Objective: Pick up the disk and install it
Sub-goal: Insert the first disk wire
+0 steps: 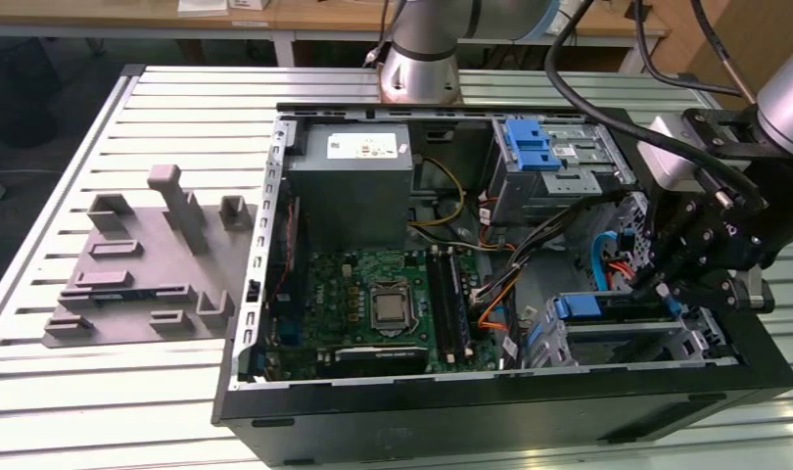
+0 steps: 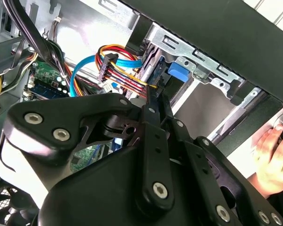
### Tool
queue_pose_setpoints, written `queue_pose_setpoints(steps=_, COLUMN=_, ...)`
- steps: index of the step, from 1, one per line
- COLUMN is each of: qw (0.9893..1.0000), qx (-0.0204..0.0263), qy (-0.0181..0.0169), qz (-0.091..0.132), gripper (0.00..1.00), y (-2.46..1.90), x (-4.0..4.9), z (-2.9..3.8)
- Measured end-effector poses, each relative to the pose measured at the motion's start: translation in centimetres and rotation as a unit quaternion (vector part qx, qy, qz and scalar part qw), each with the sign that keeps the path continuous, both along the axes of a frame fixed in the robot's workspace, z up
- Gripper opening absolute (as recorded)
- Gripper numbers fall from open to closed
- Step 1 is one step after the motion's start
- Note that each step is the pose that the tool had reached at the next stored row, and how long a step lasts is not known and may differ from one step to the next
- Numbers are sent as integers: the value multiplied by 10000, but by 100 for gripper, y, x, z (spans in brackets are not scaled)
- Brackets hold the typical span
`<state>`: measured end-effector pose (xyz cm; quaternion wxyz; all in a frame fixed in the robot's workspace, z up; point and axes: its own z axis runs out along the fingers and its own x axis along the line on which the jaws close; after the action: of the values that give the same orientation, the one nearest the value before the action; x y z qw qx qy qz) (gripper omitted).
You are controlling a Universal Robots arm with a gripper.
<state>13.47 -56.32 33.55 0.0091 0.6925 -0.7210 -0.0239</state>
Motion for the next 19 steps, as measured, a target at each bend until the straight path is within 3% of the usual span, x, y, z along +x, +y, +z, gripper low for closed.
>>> queue_pose_setpoints(steps=19, qw=10000, qx=0, qy=10, qz=-39, gripper=17, y=-16, x=12, z=-45)
